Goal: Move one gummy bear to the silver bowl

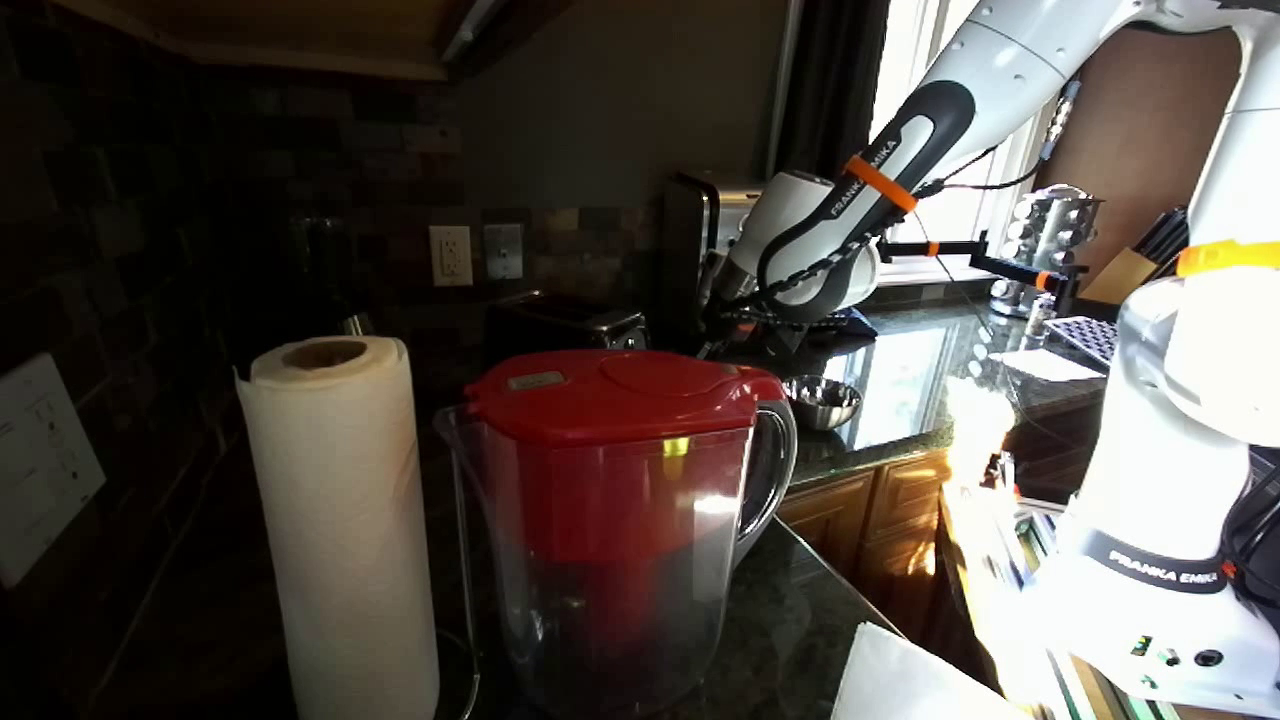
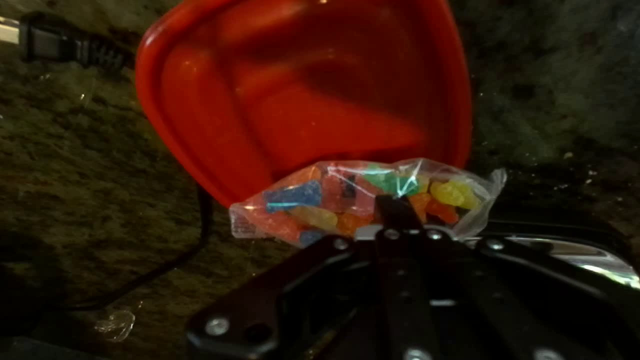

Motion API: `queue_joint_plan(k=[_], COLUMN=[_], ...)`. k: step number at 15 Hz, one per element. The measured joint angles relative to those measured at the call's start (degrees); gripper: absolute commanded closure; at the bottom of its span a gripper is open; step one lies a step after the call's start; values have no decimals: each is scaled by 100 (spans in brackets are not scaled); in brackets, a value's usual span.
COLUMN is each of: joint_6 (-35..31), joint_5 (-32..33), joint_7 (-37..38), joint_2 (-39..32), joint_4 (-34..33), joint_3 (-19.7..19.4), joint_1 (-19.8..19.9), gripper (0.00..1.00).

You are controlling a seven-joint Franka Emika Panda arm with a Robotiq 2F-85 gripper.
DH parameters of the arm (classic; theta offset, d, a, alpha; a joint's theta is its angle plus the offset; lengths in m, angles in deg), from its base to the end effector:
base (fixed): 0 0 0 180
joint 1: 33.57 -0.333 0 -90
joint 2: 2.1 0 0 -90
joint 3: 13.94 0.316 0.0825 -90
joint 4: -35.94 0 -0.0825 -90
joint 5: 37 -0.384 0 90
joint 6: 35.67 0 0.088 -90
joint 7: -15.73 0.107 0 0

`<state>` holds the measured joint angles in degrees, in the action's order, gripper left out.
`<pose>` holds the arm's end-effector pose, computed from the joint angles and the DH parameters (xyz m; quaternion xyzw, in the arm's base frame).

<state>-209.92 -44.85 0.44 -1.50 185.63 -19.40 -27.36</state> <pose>0.4599 -0.1057 0.3029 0.9753 -0.0343 0.2164 0.0292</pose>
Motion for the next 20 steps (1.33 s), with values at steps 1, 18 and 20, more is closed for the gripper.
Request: queue_joint_plan(k=[1,18,20], joint_6=[2,187,187], joint_5=[-222,-92,-59], joint_7=[-187,-800,-805], joint_2=[49,-136,-176], joint_4=[7,18,4], joint_3=[9,-111,-110], joint_1=[-24,159,158], gripper=[100,86,81])
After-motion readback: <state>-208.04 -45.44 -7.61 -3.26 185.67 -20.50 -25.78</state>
